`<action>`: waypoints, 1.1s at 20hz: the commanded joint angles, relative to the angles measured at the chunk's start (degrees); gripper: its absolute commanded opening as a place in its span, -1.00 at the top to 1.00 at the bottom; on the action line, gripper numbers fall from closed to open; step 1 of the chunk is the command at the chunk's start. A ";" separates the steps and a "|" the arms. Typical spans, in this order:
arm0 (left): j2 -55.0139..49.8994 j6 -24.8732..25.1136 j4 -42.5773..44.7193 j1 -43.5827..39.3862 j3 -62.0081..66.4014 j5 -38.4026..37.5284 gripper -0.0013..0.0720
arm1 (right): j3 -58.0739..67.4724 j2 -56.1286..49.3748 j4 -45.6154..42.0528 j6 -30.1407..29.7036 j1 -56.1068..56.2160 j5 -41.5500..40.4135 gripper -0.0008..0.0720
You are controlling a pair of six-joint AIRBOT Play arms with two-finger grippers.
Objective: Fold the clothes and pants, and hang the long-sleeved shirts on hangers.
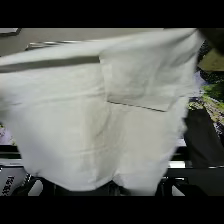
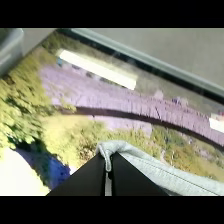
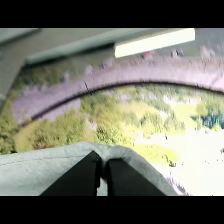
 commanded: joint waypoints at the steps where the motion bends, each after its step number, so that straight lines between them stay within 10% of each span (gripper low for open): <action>1: -14.38 7.48 -3.89 -3.56 -6.60 10.95 0.93 | -1.90 -16.76 -0.48 0.20 0.59 -3.72 0.87; 10: -49.35 10.58 -3.89 -11.37 1.75 20.02 0.93 | -2.99 -42.07 -2.14 -3.50 2.91 22.47 0.87; 22: -49.00 10.16 -3.80 -11.23 2.54 -5.22 0.93 | -2.93 -40.00 -14.23 3.89 2.95 -3.37 0.87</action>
